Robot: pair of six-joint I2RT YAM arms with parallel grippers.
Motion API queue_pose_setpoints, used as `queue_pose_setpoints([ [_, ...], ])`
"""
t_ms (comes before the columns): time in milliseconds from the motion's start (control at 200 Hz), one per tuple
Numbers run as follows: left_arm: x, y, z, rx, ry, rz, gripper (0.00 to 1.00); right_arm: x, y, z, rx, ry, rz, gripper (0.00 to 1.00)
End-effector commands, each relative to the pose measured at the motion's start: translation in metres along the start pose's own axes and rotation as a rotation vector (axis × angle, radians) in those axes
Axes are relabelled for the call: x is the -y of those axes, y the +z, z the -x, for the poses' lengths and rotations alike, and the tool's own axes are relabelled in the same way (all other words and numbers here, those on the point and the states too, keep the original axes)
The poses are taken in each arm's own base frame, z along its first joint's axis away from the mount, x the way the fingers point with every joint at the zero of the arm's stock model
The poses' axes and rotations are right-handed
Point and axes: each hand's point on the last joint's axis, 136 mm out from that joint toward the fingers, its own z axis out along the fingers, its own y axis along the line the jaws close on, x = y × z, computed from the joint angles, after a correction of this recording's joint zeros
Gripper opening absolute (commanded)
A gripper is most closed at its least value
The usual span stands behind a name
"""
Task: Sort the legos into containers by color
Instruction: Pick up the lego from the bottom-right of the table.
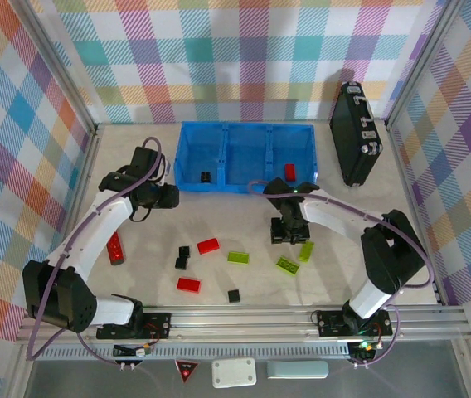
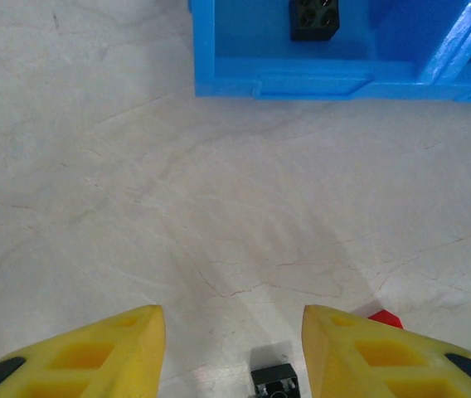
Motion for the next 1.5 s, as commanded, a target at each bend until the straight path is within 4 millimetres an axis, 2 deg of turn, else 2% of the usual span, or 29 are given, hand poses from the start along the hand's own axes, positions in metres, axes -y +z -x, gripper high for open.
queue_pose_setpoints([
  [0,-0.002,-0.006,0.007,0.037,0.043,-0.006,0.48,0.013,-0.006,-0.001,0.009,0.027,0.016,0.48],
  [205,0.001,0.002,0.004,0.041,0.06,-0.021,0.48,0.038,0.0,-0.003,0.006,0.109,0.003,0.48],
  [620,0.001,0.006,0.0,0.036,0.065,-0.025,0.48,0.063,0.012,-0.013,0.007,0.22,-0.025,0.49],
  [905,0.002,0.007,-0.001,0.034,0.061,-0.034,0.49,0.066,0.015,-0.018,0.001,0.234,-0.023,0.5],
  [1285,0.004,0.01,-0.001,0.028,0.057,-0.045,0.49,0.064,0.032,-0.021,-0.028,0.236,-0.012,0.51],
  [1495,0.005,0.012,-0.003,0.021,0.055,-0.047,0.49,0.064,0.038,-0.022,-0.038,0.236,-0.016,0.47],
])
